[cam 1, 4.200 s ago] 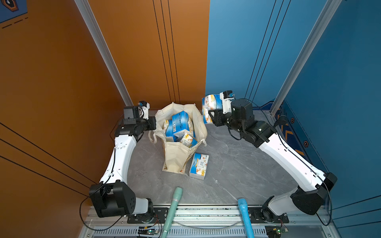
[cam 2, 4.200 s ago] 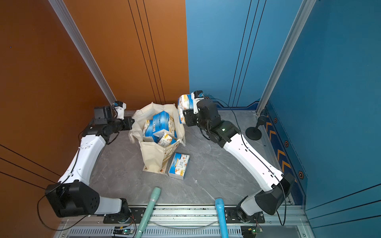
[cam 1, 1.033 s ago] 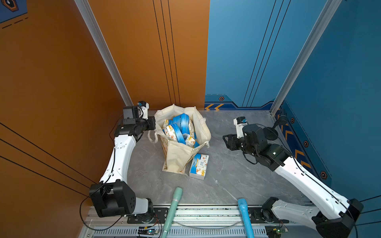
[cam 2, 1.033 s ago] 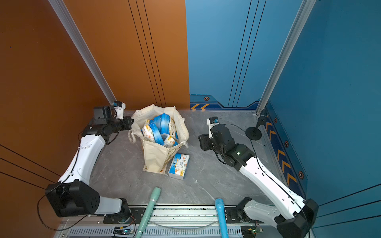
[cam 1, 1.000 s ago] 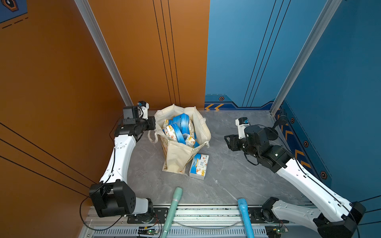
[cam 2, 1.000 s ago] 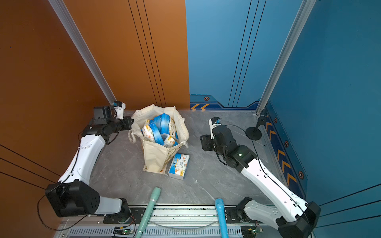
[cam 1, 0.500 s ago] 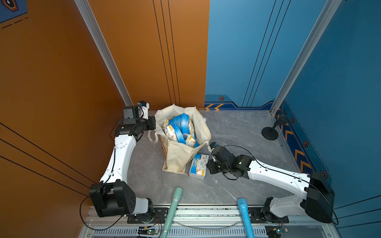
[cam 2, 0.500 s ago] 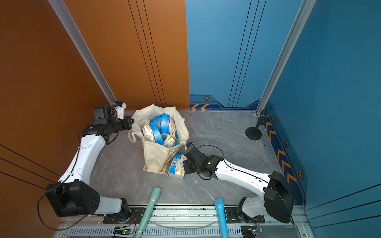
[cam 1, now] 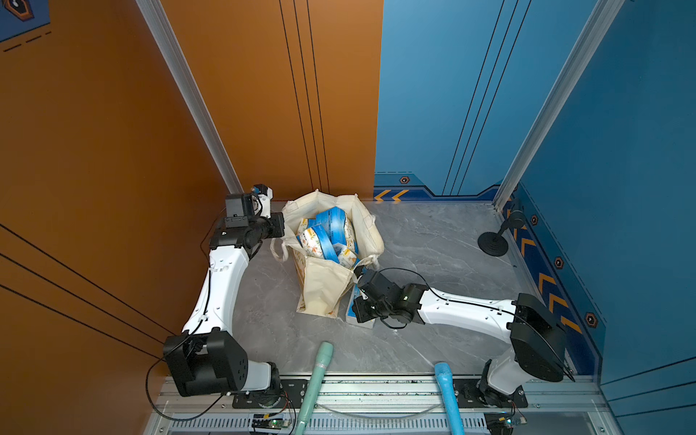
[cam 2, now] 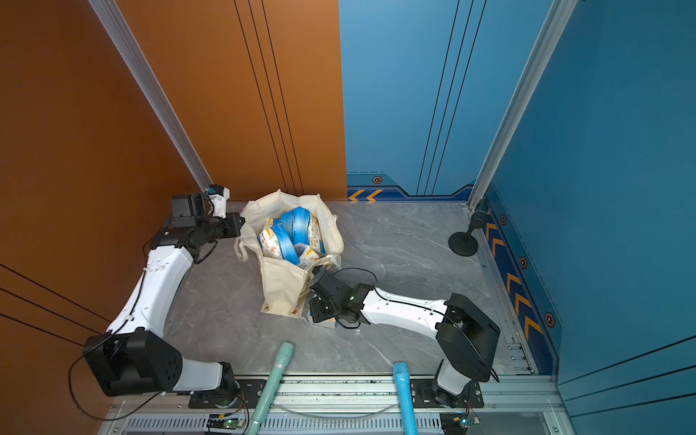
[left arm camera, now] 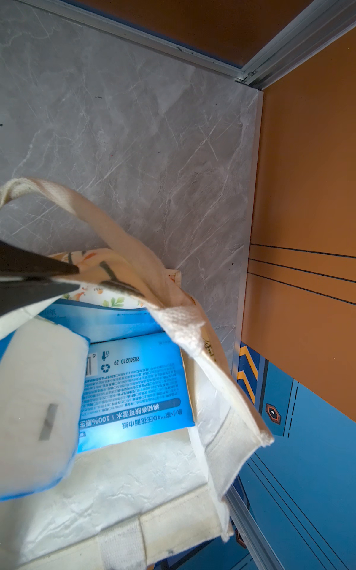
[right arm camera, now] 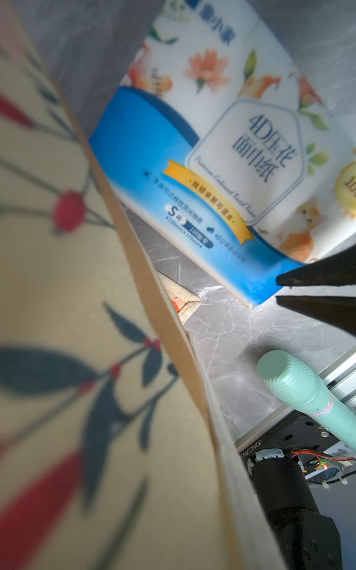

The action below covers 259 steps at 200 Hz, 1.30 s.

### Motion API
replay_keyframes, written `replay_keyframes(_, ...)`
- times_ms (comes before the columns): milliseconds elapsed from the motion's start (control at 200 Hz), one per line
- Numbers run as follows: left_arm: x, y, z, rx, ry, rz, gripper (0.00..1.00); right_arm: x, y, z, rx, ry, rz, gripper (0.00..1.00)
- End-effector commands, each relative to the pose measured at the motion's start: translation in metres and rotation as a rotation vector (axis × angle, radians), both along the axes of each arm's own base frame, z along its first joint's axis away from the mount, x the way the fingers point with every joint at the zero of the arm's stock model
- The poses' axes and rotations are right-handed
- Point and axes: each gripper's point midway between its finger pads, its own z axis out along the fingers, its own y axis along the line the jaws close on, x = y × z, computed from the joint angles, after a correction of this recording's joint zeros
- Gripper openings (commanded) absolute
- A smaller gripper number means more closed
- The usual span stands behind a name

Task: Put tissues into the canvas bag
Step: Pick up the pack of facial tissues from the center of the board.

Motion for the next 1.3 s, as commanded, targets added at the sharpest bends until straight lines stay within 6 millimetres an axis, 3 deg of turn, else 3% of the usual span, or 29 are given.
replay_keyframes(0,-0.001,-0.002,-0.015,-0.003,0.042,-0.005,0.0,-0.002,0.004,-0.011,-0.021,0.038,0.005,0.08)
replay_keyframes(210,-0.002,-0.002,-0.016,-0.004,0.044,-0.005,0.0,-0.004,-0.02,-0.04,-0.123,0.107,-0.035,0.05)
replay_keyframes(325,-0.001,-0.002,-0.016,-0.003,0.044,-0.007,0.0,-0.001,-0.042,-0.044,-0.169,0.115,-0.078,0.05)
replay_keyframes(616,-0.001,-0.002,-0.016,-0.005,0.045,-0.006,0.0,0.006,-0.119,-0.056,-0.311,0.137,-0.212,0.05)
replay_keyframes(971,-0.001,-0.002,-0.017,-0.002,0.047,-0.006,0.0,0.022,-0.17,-0.064,-0.361,0.143,-0.324,0.05)
replay_keyframes(1071,-0.002,-0.002,-0.016,0.0,0.044,-0.005,0.0,0.024,-0.171,-0.054,-0.341,0.117,-0.312,0.05)
replay_keyframes(1292,-0.001,-0.002,-0.017,0.0,0.047,-0.004,0.0,0.028,-0.139,-0.003,-0.186,-0.006,-0.223,0.05)
